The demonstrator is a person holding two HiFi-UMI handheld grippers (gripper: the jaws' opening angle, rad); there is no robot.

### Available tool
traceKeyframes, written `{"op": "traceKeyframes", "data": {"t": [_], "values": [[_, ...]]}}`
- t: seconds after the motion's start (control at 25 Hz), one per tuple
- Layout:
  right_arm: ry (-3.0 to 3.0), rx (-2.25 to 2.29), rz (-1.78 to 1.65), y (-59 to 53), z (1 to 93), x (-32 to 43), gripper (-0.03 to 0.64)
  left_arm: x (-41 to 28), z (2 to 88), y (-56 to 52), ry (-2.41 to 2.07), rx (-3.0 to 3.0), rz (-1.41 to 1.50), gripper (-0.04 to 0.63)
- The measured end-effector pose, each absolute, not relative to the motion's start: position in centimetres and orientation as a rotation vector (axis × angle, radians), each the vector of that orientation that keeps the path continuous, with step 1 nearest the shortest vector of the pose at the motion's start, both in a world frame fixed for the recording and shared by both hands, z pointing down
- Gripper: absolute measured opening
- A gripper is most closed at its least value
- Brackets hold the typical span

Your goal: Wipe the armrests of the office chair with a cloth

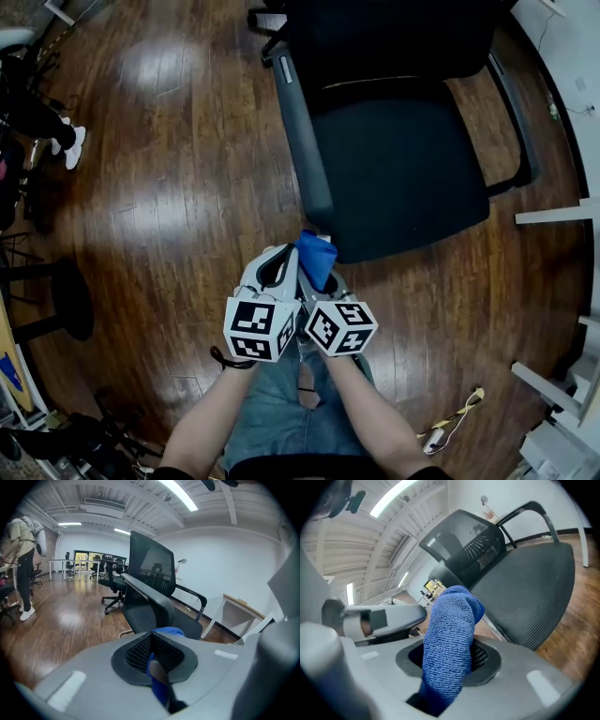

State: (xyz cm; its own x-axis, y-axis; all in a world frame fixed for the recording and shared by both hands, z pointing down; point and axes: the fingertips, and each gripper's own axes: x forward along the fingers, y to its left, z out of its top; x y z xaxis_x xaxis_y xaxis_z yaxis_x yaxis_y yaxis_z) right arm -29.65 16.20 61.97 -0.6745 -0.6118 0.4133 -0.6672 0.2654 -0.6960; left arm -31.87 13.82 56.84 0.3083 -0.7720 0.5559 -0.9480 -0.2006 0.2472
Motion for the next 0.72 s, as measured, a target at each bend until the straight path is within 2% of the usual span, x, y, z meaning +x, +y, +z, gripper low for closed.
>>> {"op": "traceKeyframes", "data": {"t": [0.28,0.72], "values": [[-2.546,1.376,1.415,14.7,56.9,-27.8,0.137,-31.4,52.8,14.0,-1.519,2.082,0.447,0.005],[-2.547,1.497,1.437,14.4,59.3,-27.1,0.137,-29.6,54.5,14.6,-1.429,2.148,0.546,0.005]]}}
